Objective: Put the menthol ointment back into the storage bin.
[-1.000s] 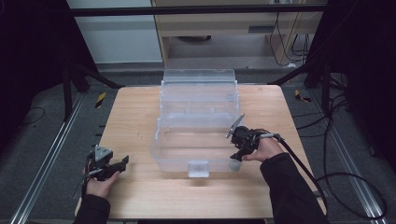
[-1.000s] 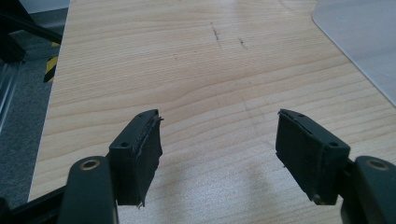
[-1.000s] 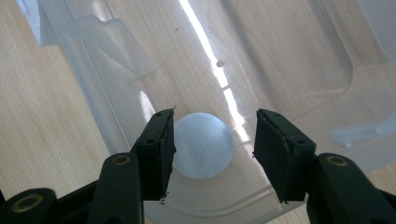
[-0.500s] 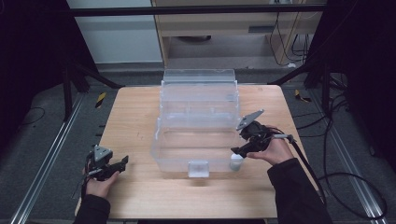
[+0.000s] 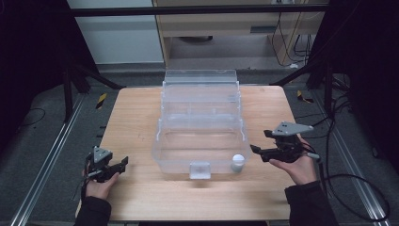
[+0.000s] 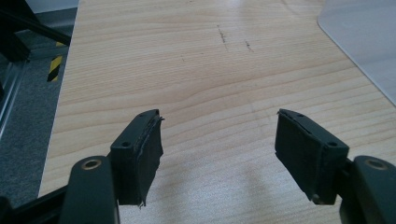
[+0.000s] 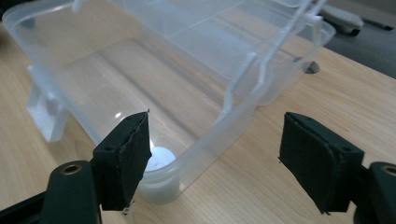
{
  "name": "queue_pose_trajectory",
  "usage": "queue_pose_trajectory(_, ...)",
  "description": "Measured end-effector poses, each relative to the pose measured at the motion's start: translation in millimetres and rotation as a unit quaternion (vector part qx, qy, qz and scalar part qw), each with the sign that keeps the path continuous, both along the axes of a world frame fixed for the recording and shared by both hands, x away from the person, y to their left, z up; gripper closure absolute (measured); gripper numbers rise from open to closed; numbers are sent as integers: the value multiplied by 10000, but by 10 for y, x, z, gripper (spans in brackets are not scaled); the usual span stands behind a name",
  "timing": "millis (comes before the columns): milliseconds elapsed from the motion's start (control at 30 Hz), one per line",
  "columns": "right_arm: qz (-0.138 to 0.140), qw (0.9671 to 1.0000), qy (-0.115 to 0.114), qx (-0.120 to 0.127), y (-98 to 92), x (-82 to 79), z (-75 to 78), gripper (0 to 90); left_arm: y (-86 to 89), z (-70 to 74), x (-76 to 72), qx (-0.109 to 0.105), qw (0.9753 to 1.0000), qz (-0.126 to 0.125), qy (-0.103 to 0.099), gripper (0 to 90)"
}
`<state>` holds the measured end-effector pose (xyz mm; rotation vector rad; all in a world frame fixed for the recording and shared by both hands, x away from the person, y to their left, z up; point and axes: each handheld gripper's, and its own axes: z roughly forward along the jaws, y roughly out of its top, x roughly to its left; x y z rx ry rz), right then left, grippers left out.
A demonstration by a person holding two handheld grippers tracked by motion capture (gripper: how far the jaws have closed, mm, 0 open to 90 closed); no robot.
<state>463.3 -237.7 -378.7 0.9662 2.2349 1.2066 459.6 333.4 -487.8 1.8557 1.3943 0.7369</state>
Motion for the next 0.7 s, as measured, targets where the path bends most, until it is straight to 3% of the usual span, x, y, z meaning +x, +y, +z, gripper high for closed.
queue_pose_trajectory(33,-179,9995,-124,229,-83,-29,-56,245,0,-1,0,-6,10000,1,2,318)
queue_pose_trajectory(67,-179,9995,-124,229,-83,-29,-56,245,1,-1,0,-4,10000,3,3,318)
queue_pose_trajectory(100,-393,9981,-131,447,-167,-35,-138,232,1,0,1,-9,10000,3,-2,322)
queue_pose_trajectory(300,-836,9943,-235,618,-377,-50,-356,225,10,4,4,-49,10000,13,14,374)
queue_pose_trajectory(367,-1214,9896,-198,746,-487,-32,-532,207,24,4,10,-107,9999,42,26,401)
queue_pose_trajectory(400,-1308,9882,-221,764,-513,-21,-596,200,28,5,9,-109,9999,64,32,413)
queue_pose_trajectory(533,-1472,9870,32,644,-576,50,-830,176,50,12,3,-160,9998,118,29,449)
queue_pose_trajectory(700,-1608,9854,148,545,-622,73,-967,172,78,11,2,-189,9997,146,46,493)
